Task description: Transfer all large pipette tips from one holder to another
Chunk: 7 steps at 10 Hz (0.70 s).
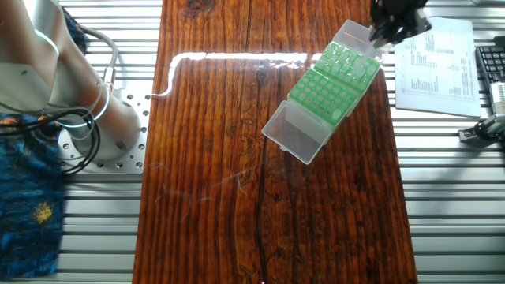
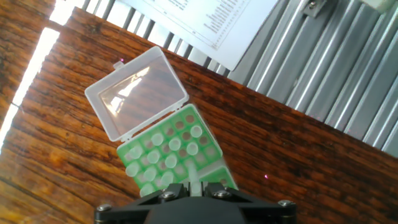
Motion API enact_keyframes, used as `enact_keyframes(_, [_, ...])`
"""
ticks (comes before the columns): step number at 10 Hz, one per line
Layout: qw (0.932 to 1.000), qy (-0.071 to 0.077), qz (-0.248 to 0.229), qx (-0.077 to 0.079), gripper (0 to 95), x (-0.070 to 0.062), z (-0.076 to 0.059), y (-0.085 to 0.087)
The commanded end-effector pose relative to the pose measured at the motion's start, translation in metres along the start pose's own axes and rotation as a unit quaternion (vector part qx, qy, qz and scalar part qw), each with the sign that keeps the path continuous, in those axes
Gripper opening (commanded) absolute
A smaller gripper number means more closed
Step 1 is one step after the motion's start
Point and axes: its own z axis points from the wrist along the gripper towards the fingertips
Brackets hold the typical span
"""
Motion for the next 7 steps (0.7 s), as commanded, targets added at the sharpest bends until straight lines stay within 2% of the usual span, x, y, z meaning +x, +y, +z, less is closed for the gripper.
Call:
enact_keyframes(1, [1.0, 0.001, -0.001, -0.002, 0.0, -0.002, -0.007, 0.0])
enact_keyframes(5, [1.0, 0.002, -0.007, -0.001, 0.0, -0.003, -0.021, -0.004])
enact_keyframes(7, [0.9999, 0.007, -0.01, 0.001, 0.0, 0.005, -0.028, -0.008])
